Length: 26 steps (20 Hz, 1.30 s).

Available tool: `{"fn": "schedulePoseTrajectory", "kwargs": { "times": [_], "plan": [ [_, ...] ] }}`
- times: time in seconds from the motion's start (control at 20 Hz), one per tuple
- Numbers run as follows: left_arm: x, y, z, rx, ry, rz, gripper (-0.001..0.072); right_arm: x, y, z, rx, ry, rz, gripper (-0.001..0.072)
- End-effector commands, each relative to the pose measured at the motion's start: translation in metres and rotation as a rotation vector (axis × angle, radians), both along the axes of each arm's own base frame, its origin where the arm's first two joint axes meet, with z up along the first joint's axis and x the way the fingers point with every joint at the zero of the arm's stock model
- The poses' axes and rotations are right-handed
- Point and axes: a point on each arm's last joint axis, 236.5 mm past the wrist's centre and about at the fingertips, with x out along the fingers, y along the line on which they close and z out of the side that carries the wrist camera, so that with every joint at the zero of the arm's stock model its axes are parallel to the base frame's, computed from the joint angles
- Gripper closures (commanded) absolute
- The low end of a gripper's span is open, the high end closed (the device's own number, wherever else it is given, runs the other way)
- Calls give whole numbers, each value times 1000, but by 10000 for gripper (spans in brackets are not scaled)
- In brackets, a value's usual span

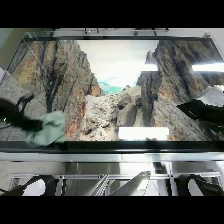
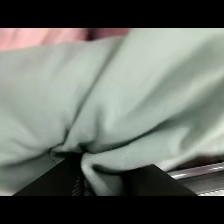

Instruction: Fold the shirts.

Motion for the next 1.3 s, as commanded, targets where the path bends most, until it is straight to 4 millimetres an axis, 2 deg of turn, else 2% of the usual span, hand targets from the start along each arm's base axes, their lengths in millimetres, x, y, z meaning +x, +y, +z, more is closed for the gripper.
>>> {"fn": "schedulePoseTrajectory", "kwargs": {
  "times": [0.0,0.1,0.15,0.2,0.3,0.35,0.4,0.45,0.5,0.55,0.6,0.65,0.75,0.85,0.95,1.0,1.1,1.25],
  "plan": [
    [84,-142,82,-304,-305,-215,684,0,0,0,0,0,0,688],
    [105,-216,127,-401,-429,-366,684,0,0,0,0,0,0,688],
    [106,-247,139,-413,-447,-450,684,0,0,0,0,-1,0,688],
    [103,-275,144,-430,-447,-518,684,0,0,0,0,-1,0,688],
    [96,-324,138,-457,-423,-626,681,1,0,0,0,-2,-1,688],
    [92,-347,131,-468,-408,-658,625,1,-1,0,-2,-4,-4,688],
    [90,-365,124,-475,-400,-691,390,2,-2,1,-3,-7,-8,688],
    [87,-383,119,-483,-390,-719,211,2,-2,1,-3,-7,-8,687],
    [86,-398,118,-493,-376,-719,-13,2,-2,1,-3,-7,-8,680],
    [86,-409,118,-496,-359,-712,-11,2,-2,0,-5,-5,-6,634],
    [85,-412,120,-485,-344,-727,-10,1,-1,0,-6,-3,-4,365],
    [86,-405,120,-446,-318,-729,-10,0,-2,-2,-11,2,-2,120],
    [85,-369,114,-331,-220,-690,-10,1,-3,-11,-11,34,2,113],
    [65,-327,99,-279,-39,-642,-10,3,-1,-31,2,99,41,123],
    [48,-296,79,-290,72,-543,-9,11,6,-55,28,136,116,216],
    [41,-288,69,-320,103,-494,-9,18,10,-67,66,154,134,211],
    [31,-291,55,-441,127,-367,-9,34,17,-92,157,189,144,207],
    [39,-304,32,-516,85,-234,-9,59,27,-147,181,234,166,207]
  ]
}}
